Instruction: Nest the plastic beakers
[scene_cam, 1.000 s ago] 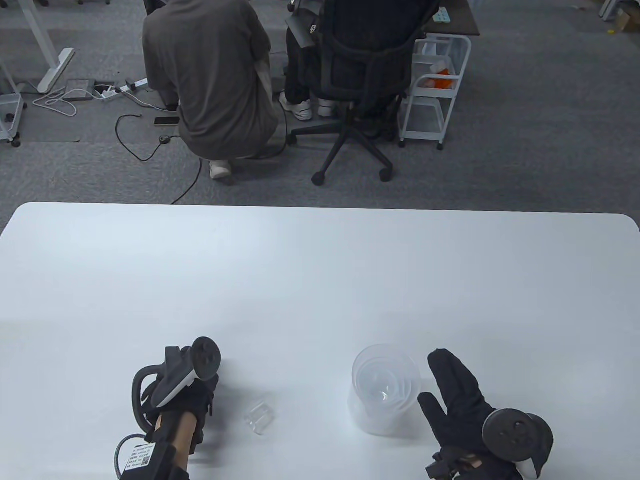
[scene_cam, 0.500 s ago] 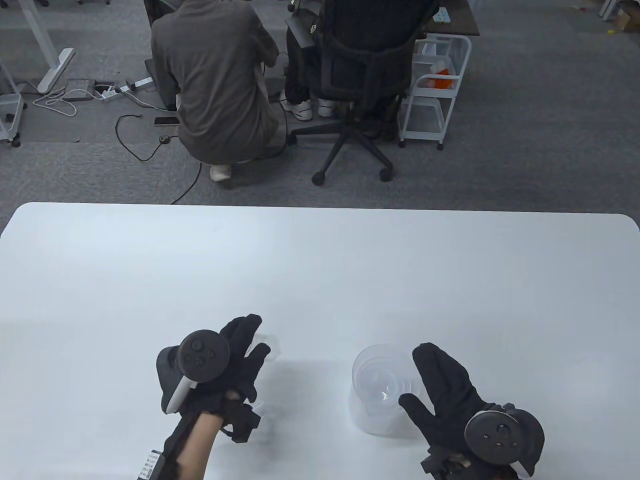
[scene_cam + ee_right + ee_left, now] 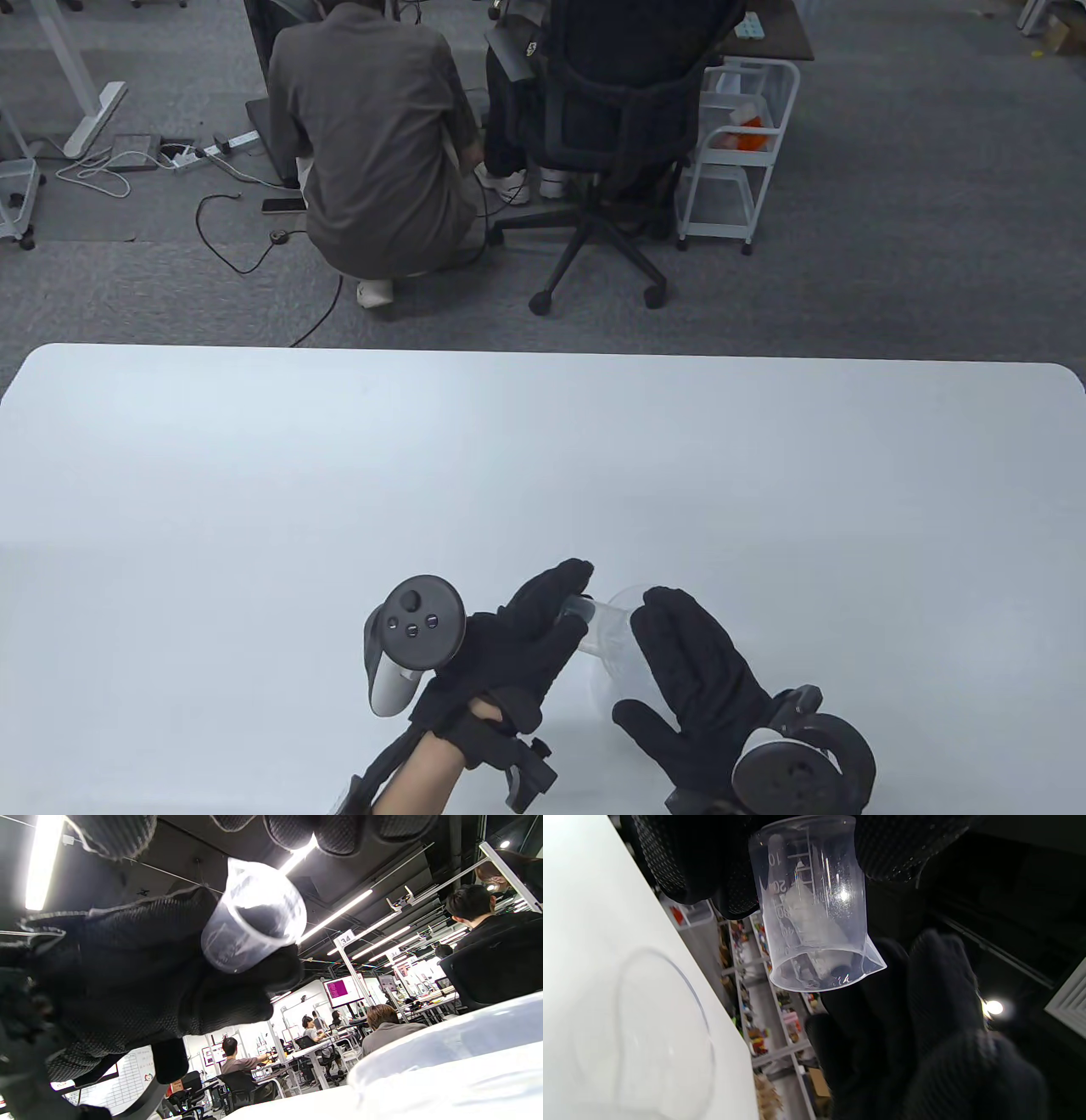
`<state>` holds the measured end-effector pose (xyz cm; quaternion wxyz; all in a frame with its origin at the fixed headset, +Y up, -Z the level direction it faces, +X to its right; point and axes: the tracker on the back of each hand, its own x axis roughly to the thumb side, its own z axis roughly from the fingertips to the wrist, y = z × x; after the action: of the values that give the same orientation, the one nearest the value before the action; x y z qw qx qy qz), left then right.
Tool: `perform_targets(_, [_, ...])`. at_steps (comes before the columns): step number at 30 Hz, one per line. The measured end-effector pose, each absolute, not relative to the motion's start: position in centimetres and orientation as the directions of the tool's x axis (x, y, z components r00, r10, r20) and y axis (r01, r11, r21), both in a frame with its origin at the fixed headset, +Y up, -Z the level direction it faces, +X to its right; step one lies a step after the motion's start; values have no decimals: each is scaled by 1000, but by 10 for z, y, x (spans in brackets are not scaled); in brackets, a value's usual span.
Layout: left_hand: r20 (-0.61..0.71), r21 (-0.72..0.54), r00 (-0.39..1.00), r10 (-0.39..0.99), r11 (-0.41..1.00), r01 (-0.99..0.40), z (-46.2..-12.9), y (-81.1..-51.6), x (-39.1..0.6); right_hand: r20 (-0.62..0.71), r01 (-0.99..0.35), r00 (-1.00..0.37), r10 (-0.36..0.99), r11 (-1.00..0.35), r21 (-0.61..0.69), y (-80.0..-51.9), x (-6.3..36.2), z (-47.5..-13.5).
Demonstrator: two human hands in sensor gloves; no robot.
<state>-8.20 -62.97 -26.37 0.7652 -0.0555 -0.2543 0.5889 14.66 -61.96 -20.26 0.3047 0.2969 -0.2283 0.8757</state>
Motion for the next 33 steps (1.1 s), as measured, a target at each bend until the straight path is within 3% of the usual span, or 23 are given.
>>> perform_targets(11, [200,-523,-48,979,65,-850,-258,-648,-66,661,-676,-639,393,-696,-241,-619,142,-199])
perform_targets(18, [239,-491,-12,971,111,-864,-256,-653,-67,656,-667,-653,379,-698,-261,-618,142,-200])
perform_targets(26, [421,-256,233,877,361,-897,-251,-651,-74,585,-600,-720,375,-759,-253,-622,150,-211])
perform_targets(33, [495,1,524,694,602,-798,-248,-663,-79,489,-473,-807,332,-858,-198,-633,157,-234])
